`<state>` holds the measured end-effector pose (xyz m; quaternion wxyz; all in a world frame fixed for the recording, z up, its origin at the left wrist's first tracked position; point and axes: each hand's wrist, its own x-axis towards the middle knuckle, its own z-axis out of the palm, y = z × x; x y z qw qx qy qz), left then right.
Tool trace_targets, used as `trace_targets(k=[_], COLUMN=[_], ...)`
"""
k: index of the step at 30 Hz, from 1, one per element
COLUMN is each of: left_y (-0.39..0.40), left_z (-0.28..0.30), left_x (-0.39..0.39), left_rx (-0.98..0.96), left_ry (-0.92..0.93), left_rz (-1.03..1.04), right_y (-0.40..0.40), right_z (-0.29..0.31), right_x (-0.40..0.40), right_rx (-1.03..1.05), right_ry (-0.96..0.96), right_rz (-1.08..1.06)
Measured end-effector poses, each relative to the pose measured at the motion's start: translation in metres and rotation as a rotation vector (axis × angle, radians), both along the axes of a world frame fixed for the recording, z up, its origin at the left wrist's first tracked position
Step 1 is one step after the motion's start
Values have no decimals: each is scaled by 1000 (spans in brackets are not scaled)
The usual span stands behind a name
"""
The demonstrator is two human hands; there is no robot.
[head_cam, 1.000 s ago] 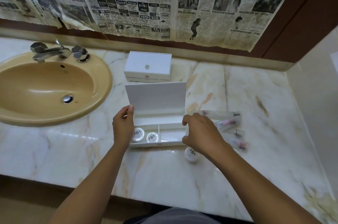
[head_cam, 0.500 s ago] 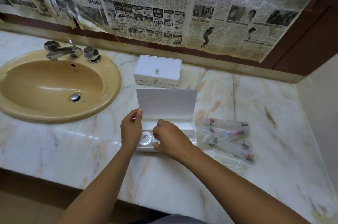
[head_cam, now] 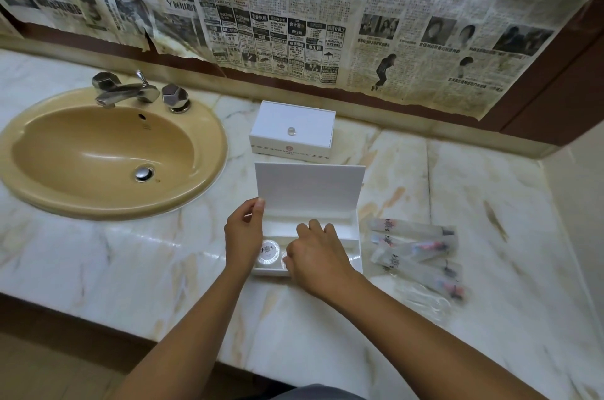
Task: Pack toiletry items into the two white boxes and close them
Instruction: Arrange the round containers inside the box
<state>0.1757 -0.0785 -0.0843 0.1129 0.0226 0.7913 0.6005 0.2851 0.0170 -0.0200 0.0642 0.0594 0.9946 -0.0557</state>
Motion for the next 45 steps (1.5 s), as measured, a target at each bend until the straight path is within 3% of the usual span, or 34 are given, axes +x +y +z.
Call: trace_targets(k=[4,8,26,30,37,45], left_y=[1,0,1,0,0,0], left_z=[1,0,-1,-2,-2,-6], left_x=[1,0,0,-1,-1,-2], left_rx=[-8,-1,-32,-34,-14,-20], left_ry=[11,5,38,42,34,57], left_rz=[0,0,-3,-8,-27,-30], right_y=[0,-1,6,11,32,45], right_z=[2,0,2,-1,14,9], right_x=[-5,-9,-10,-5,25,74], right_rx=[44,74,-14,-136,-260,-236], right_ry=[-252,-339,-188,-135,39,38], right_rz=[-54,-52,-184,-217,-329,-483])
